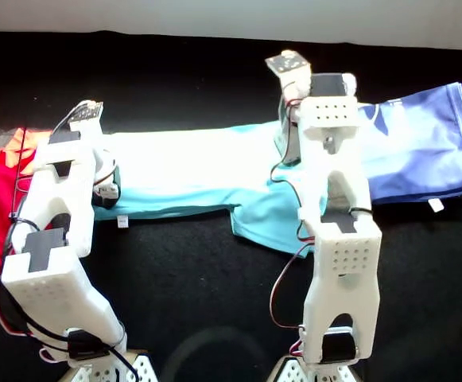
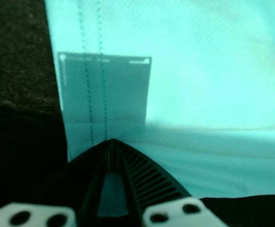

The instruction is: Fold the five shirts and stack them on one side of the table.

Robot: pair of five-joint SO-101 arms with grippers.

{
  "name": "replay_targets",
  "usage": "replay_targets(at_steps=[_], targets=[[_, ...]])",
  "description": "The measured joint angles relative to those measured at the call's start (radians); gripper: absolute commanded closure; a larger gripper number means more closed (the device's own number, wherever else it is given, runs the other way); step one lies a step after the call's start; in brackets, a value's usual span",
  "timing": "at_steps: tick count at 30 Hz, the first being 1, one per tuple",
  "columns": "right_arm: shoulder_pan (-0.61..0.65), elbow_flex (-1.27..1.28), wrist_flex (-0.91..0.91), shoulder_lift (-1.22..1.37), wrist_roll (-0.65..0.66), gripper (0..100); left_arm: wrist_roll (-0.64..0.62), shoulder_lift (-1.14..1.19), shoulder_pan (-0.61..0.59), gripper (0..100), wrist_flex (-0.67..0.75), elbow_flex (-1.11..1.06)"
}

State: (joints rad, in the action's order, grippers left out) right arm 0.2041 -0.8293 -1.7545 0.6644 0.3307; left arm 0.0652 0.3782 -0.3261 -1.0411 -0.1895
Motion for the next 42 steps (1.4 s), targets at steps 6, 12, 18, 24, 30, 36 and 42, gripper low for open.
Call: replay_targets(at_steps=[6, 12, 18, 24, 30, 36, 42], targets=[[0.094, 0.359, 0.0, -0.284, 0.0, 99.3, 0.0, 0.0, 0.0, 99, 0.0, 0.0], [0.141, 0.832, 0.183, -0.529, 0.097, 97.7, 0.0, 0.0, 0.0, 99, 0.0, 0.0], [0.215, 1.152, 0.381, -0.546, 0.13, 78.6, 0.0, 0.0, 0.0, 99, 0.0, 0.0], [0.218, 1.175, 0.456, -0.509, 0.132, 78.6, 0.0, 0.0, 0.0, 99, 0.0, 0.0], [0.218, 1.174, 0.509, -0.422, 0.133, 78.6, 0.0, 0.0, 0.0, 99, 0.0, 0.0], [0.201, 1.172, 0.583, -0.353, 0.135, 78.7, 0.0, 0.0, 0.0, 99, 0.0, 0.0], [0.15, 1.134, 0.588, -0.341, 0.135, 99.8, 0.0, 0.0, 0.0, 99, 0.0, 0.0]])
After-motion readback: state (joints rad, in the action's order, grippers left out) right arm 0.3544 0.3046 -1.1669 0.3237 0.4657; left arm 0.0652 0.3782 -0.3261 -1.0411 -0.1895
